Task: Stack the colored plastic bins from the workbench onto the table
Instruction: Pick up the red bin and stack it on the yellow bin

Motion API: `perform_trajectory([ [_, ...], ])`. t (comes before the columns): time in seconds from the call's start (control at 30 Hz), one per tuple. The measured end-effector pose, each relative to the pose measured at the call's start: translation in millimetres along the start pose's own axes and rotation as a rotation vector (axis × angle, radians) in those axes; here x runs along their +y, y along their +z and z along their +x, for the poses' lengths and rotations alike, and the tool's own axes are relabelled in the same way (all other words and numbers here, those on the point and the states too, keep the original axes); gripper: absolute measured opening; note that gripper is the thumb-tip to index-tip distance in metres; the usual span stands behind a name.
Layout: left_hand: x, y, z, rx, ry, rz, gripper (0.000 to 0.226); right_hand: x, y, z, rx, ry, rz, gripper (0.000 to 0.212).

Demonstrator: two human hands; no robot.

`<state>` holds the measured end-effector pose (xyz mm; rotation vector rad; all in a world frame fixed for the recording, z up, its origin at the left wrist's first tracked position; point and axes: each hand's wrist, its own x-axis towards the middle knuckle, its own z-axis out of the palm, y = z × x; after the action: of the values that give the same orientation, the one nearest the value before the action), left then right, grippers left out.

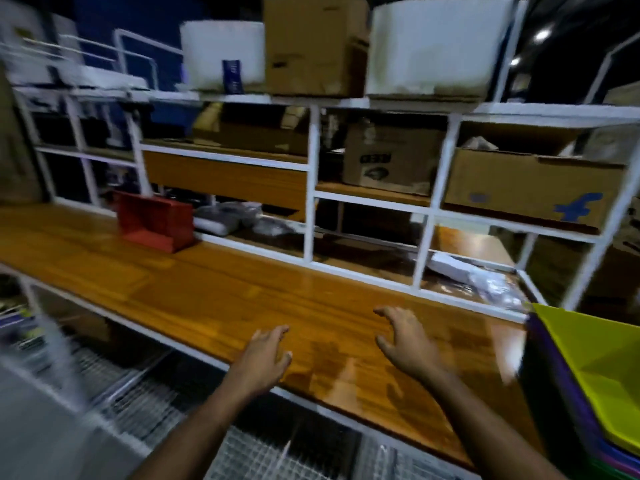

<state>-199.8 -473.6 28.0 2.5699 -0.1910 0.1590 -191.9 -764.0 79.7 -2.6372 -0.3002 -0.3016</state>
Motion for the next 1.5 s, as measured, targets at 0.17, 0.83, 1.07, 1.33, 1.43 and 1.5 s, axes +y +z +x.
perform_trajectory([
  [0.17,-102,-58,-12,0.076,-0.012,0.150,0.053,-91,86,44,-0.073,-0.088,-0.068,0.062],
  [0.83,-457,-209,153,0.094,-0.307,0.320,0.063,-338,384,362,-0.250,-0.293,-0.042,0.059],
  [1.07,-549,-248,261,0.048,-0.277,0.369,0.064,-389,443,466,-0.253,-0.299,-0.072,0.059],
  [1.33,-616,-305,423,0.120,0.008,0.441,0.057,-412,479,546,-0.149,-0.207,-0.113,0.060],
  [1.43,-635,-330,494,0.169,0.157,0.492,0.055,-425,498,566,-0.142,-0.136,-0.134,0.061],
  [1.5,-644,-344,535,0.189,0.240,0.514,0.054,-437,506,577,-0.121,-0.071,-0.142,0.062],
])
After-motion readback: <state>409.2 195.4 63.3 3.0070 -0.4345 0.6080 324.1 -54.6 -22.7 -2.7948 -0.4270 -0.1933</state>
